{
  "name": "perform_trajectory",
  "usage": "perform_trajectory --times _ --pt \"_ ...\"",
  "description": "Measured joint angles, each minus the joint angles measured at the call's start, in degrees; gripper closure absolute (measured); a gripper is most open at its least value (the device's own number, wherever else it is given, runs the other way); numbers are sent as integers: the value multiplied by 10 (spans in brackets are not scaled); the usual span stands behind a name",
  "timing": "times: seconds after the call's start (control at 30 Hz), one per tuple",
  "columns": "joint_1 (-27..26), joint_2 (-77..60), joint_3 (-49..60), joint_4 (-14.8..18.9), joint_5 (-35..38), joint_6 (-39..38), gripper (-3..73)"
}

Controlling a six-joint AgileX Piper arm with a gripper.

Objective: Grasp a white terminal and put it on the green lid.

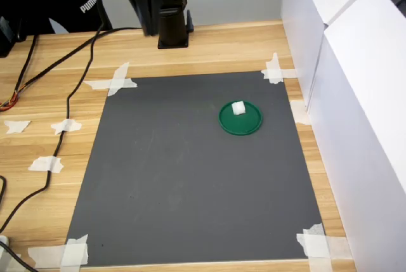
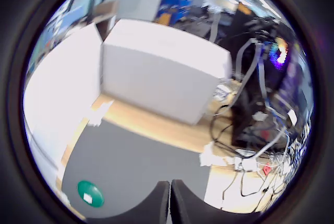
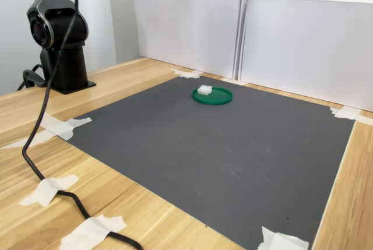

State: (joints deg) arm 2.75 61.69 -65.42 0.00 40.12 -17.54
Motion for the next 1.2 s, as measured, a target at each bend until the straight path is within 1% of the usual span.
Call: perform_trajectory --times 0.17,0.23,0.33,0.47,0.6,0.7,0.9,1.03,1.2 --pt "-62 -123 100 -13 -95 67 711" --pt "-77 -170 152 -13 -134 94 711" --pt "-89 -239 217 -13 -161 131 711" --pt "-90 -331 294 -13 -138 152 711" --pt "-90 -406 357 -13 -96 155 711" --pt "-90 -448 397 -13 -78 156 711" --pt "-95 -521 457 -12 -75 157 711" --pt "-96 -577 486 0 -75 157 711" --pt "-96 -607 506 6 -77 157 711"
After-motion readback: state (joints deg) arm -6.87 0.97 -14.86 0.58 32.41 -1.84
